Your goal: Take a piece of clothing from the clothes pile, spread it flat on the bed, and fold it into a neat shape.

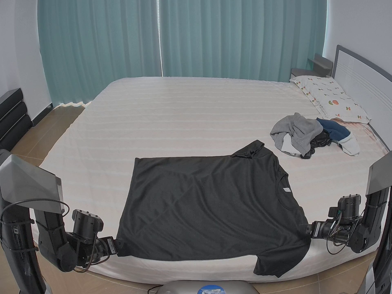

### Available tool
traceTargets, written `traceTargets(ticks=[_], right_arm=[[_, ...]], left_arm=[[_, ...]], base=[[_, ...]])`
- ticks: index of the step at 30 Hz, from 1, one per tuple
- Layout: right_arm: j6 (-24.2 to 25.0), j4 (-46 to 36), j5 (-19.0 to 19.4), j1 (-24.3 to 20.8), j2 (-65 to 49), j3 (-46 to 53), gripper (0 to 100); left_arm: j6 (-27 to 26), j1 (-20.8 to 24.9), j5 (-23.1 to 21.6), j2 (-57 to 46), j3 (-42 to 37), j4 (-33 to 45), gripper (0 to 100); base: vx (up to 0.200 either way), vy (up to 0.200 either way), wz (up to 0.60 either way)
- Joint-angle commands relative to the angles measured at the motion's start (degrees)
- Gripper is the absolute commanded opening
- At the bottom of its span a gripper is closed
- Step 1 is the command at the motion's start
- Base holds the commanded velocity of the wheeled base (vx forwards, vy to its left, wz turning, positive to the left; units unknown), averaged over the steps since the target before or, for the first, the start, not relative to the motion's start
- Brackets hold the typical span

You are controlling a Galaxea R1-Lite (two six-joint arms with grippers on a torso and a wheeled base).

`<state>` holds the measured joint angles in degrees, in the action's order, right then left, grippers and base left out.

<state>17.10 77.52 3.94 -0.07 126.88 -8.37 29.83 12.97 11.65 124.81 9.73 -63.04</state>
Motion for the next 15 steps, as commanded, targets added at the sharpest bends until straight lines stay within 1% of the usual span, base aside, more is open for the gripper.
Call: traceTargets(ticks=[1,3,6,7,9,11,12,15], right_arm=[[8.03,1.49,0.11,-1.86,-4.18,-3.49,100],[13.31,1.49,0.37,-3.27,-4.54,-4.9,100],[21.22,1.49,0.46,-6.78,-4.01,-6.48,100],[23.24,1.49,0.54,-7.49,-4.1,-6.83,100],[26.75,1.49,0.63,-8.45,-4.27,-7.8,100],[27.19,1.49,0.72,-8.54,-4.27,-7.88,100],[28.86,1.49,1.25,-9.16,-3.83,-8.24,100],[30.09,1.58,2.48,-9.51,-3.04,-8.32,100]], left_arm=[[0.58,-3.04,-2.87,-8.88,1.79,0.02,100],[1.9,-3.04,-2.87,-9.32,2.49,-0.07,100],[7.35,-3.04,-2.95,-9.23,4.6,0.02,100],[8.31,-3.13,-3.13,-9.14,5.04,0.55,100],[9.02,-3.13,-3.39,-8.7,5.48,0.81,100],[9.02,-3.13,-3.39,-8.7,5.48,0.81,100],[9.28,-3.04,-3.48,-8.44,5.56,0.81,100],[9.37,-2.69,-4.54,-7.74,5.3,0.64,100]], base=[[0.0,0.0,0.0],[0.0,0.0,0.0],[0.0,0.0,0.0],[0.0,0.0,0.0],[0.2,0.0,0.0],[0.2,0.0,0.0],[0.2,0.0,0.0],[0.2,0.0,0.0]])
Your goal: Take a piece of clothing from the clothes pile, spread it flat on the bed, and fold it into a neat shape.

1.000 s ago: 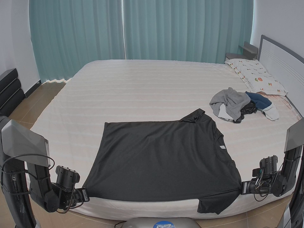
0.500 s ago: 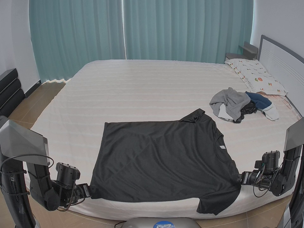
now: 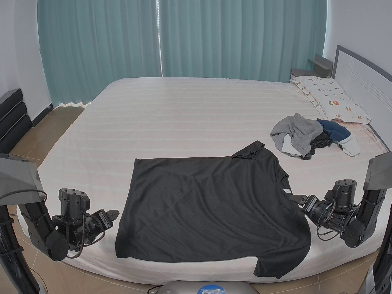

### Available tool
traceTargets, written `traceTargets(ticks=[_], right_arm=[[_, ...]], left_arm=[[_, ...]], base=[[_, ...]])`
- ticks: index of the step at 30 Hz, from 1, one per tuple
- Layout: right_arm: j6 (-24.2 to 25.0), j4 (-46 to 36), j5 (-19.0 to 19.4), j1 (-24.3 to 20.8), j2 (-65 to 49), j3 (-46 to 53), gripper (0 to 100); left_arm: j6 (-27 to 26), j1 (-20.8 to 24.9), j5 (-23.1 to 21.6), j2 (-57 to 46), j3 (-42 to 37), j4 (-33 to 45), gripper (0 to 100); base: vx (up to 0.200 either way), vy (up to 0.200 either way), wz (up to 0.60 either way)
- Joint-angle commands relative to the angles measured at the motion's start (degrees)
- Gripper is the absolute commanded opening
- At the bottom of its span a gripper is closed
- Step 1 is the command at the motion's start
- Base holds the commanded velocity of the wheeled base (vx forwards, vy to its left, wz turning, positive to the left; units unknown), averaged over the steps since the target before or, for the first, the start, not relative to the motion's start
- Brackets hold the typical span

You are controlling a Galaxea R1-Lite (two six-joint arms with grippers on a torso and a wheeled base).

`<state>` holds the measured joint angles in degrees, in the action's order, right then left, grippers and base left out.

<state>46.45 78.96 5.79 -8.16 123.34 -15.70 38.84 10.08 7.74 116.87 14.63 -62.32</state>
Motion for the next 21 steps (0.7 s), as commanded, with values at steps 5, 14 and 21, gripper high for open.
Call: traceTargets(ticks=[5,14,21], right_arm=[[1.98,0.14,0.98,-1.69,1.02,-1.17,100],[2.42,0.14,0.98,-2.22,2.78,-1.44,100],[2.51,0.14,0.89,-3.01,2.95,-1.44,100]], left_arm=[[1.5,0.03,-6.33,0.73,-0.13,-0.08,100],[3.26,0.99,-8.8,2.57,-0.21,-0.7,100],[4.75,0.82,-8.71,2.57,0.49,-0.7,100]], base=[[0.04,0.0,0.0],[0.0,0.0,0.0],[0.0,0.0,0.0]])
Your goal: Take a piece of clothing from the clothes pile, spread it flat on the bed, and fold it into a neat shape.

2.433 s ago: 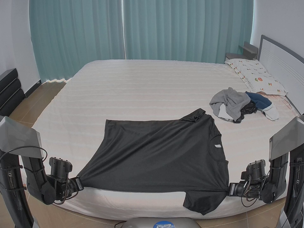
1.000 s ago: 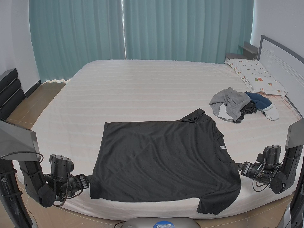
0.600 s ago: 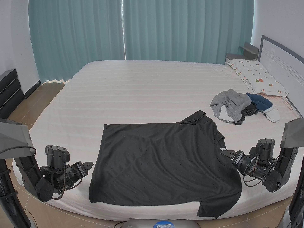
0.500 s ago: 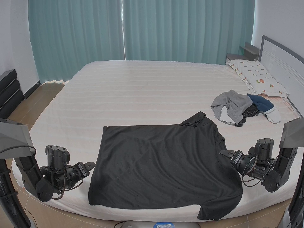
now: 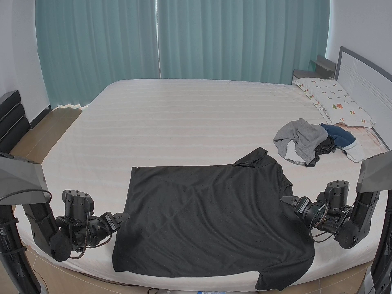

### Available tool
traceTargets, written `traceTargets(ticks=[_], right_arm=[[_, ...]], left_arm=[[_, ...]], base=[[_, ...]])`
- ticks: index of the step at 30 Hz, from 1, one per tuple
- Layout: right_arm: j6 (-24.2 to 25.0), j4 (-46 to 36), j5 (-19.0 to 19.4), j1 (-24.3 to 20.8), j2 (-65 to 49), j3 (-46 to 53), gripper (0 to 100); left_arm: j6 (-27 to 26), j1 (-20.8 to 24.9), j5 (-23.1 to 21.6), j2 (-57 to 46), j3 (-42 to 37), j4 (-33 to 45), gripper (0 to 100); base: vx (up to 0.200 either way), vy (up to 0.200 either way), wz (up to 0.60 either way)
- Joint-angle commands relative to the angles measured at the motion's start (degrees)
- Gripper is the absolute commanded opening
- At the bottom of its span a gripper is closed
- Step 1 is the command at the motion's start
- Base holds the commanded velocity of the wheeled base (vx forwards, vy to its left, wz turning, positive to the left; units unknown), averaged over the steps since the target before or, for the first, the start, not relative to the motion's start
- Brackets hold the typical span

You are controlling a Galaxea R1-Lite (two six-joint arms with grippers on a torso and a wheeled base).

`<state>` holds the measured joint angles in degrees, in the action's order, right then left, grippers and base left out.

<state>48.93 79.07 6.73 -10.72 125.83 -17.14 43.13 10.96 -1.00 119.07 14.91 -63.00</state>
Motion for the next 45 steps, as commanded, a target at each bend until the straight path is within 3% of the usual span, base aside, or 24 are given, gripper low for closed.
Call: traceTargets(ticks=[1,7,15,22,27,33,41,45], right_arm=[[0.02,0.03,-0.05,-0.45,0.73,0.0,100],[0.02,0.12,-0.05,-0.53,1.08,-0.53,100],[0.55,0.03,-0.58,-2.03,2.05,-4.48,100],[0.37,-2.78,-1.1,-1.94,7.67,-17.14,100],[0.29,-13.68,-1.1,-1.5,9.78,-28.48,100],[0.37,-33.1,-1.46,-1.24,13.83,-48.95,100],[0.02,-46.02,-2.77,-0.62,19.98,-64.42,100],[-2.09,-53.32,-5.32,-0.36,21.82,-71.01,100]], left_arm=[[0.82,0.03,0.03,0.38,0.3,-0.02,100],[1.25,-0.06,0.03,0.47,0.56,-0.02,100],[1.25,0.03,-0.06,1.52,0.56,-0.1,100],[4.95,0.73,-0.06,3.1,0.82,-1.25,100],[7.14,0.64,-2.25,3.37,1.26,-1.95,100],[12.24,1.61,-2.96,3.72,3.11,-2.13,100],[12.33,1.61,-2.96,5.12,3.28,-2.21,100],[12.42,1.7,-2.96,5.12,3.02,-2.21,100]], base=[[0.0,0.0,0.0],[0.0,0.2,0.0],[0.0,0.0,0.0],[0.0,0.0,0.0],[0.0,0.0,0.0],[0.0,0.0,0.0],[0.0,0.0,0.0],[0.0,0.0,0.0]])
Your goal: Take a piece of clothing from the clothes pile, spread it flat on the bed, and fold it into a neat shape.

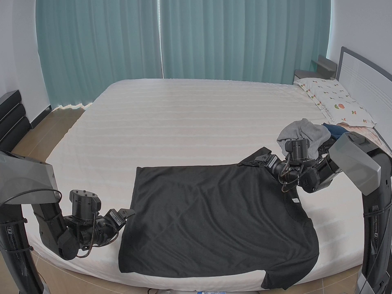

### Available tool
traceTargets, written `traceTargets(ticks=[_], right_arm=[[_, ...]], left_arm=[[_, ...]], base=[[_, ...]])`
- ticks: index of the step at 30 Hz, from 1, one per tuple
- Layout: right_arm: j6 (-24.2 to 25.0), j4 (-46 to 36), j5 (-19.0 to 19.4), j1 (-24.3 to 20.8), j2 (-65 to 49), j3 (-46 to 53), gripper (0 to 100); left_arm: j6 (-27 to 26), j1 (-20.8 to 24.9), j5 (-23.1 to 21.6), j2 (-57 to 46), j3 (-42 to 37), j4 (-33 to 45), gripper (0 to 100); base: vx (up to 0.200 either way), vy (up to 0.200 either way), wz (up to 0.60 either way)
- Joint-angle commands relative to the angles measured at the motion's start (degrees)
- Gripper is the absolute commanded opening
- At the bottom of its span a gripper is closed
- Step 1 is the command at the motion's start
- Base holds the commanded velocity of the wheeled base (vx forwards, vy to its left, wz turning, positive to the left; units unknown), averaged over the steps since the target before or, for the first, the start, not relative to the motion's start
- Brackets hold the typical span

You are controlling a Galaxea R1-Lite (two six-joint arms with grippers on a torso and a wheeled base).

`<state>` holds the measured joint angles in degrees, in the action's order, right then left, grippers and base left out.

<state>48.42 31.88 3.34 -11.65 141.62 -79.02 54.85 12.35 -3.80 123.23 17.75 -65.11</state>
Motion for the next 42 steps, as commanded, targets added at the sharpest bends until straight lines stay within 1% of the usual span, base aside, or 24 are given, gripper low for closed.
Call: traceTargets(ticks=[1,8,10,14,20,25,26,32,34,36,37,40,41,42], right_arm=[[-2.28,-7.71,-2.02,1.2,6.48,-11.24,100],[-2.1,-9.99,-1.93,1.02,11.66,-22.58,100],[-2.1,-12.1,-2.99,0.76,15.44,-28.21,100],[-2.1,-17.29,-5.54,0.84,17.9,-35.57,100],[-2.01,-20.36,-5.89,0.76,17.9,-35.57,100],[-2.1,-19.57,-5.71,-0.12,17.82,-35.57,100],[-2.01,-18.26,-5.1,-0.65,17.82,-35.57,100],[-2.1,-14.56,-5.19,-2.85,19.49,-35.57,100],[-2.37,-13.07,-5.27,-3.2,19.92,-35.57,100],[-2.54,-9.64,-5.1,-3.29,20.54,-35.57,100],[-2.54,-9.64,-5.1,-3.29,20.54,-35.57,100],[-2.63,-3.05,-4.22,-3.2,20.63,-35.57,100],[-2.63,-2.79,-4.13,-3.2,20.63,-35.57,100],[-2.98,1.78,-3.69,-2.58,20.54,-35.57,100]], left_arm=[[0.7,0.31,-0.15,0.95,0.18,-0.1,100],[0.79,0.31,-0.15,0.95,0.18,-0.1,100],[0.79,0.31,-0.15,1.04,0.18,-0.1,100],[0.79,0.31,-0.15,0.95,0.18,-0.1,100],[0.88,0.31,-0.15,0.95,0.09,-0.1,100],[1.67,0.4,-0.06,0.95,0.09,-0.1,100],[1.67,0.4,-0.06,0.95,0.09,-0.1,100],[1.67,0.4,-0.06,0.95,0.09,-0.1,100],[1.67,0.4,-0.06,0.95,0.09,-0.1,100],[1.67,0.4,-0.06,0.95,0.09,-0.1,100],[1.67,0.4,-0.06,0.95,0.09,-0.1,100],[1.67,0.4,-0.06,0.95,0.09,-0.1,100],[1.67,0.4,-0.06,0.95,0.09,-0.1,100],[1.67,0.4,-0.06,0.95,0.09,-0.1,100]], base=[[0.0,0.0,0.0],[0.0,0.0,0.0],[0.0,0.0,0.0],[0.0,0.0,0.0],[0.0,0.0,0.0],[0.0,0.0,0.0],[0.0,0.0,0.0],[0.0,0.0,0.0],[0.0,0.0,0.0],[0.0,0.0,0.0],[0.0,0.0,0.0],[0.0,0.0,0.0],[0.0,0.0,0.0],[0.0,0.0,0.0]])
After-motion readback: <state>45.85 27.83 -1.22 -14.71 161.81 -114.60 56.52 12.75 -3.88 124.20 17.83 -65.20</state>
